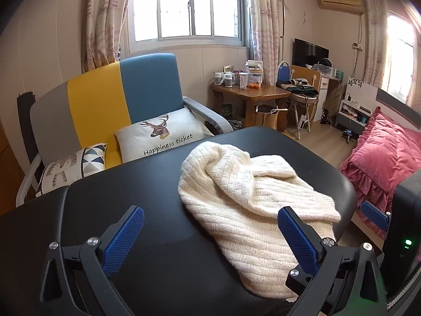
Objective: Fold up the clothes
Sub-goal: 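Move both tools toward the crumpled cream sweater on the ottoman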
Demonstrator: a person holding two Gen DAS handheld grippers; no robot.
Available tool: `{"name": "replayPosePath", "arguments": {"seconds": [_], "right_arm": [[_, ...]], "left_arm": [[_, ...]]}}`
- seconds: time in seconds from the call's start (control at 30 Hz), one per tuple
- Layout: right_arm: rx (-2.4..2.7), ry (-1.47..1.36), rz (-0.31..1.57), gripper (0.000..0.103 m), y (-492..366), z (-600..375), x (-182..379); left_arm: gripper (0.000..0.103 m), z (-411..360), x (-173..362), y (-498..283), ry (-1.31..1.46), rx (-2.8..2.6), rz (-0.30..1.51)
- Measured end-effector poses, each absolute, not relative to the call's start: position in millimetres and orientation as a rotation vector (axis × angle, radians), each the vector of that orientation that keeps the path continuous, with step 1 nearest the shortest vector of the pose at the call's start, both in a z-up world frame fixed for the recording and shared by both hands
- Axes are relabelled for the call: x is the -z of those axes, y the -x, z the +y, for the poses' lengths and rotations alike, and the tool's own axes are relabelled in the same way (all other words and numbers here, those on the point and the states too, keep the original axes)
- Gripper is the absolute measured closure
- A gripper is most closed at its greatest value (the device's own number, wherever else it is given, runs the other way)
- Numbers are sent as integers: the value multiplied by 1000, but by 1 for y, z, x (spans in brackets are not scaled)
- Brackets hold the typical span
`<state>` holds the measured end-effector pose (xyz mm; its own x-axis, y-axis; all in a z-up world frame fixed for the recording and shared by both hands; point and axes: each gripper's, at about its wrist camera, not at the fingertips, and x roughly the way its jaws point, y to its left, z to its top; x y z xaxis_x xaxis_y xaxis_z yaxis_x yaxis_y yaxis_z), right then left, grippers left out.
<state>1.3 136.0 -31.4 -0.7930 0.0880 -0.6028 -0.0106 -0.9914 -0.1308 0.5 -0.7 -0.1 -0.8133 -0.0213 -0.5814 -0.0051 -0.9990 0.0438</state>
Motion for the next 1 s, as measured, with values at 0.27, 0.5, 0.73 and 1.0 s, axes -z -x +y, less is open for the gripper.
{"name": "replayPosePath", "arguments": {"seconds": [0.27, 0.5, 0.73, 1.0], "right_arm": [[-2897, 998, -221, 1, 1, 129, 31], [-2923, 1003, -183, 1, 1, 126, 29], [-2935, 1029, -165, 1, 2, 124, 32], [-2988, 1060, -121, 1, -1, 124, 33]], "left_arm": [[0, -11, 5, -5, -983, 2973, 16], [0, -22, 10, -1, -1027, 2953, 63], [0, -32, 15, -3, -1056, 2946, 128], [0, -49, 26, -1, -1131, 2948, 254]]}}
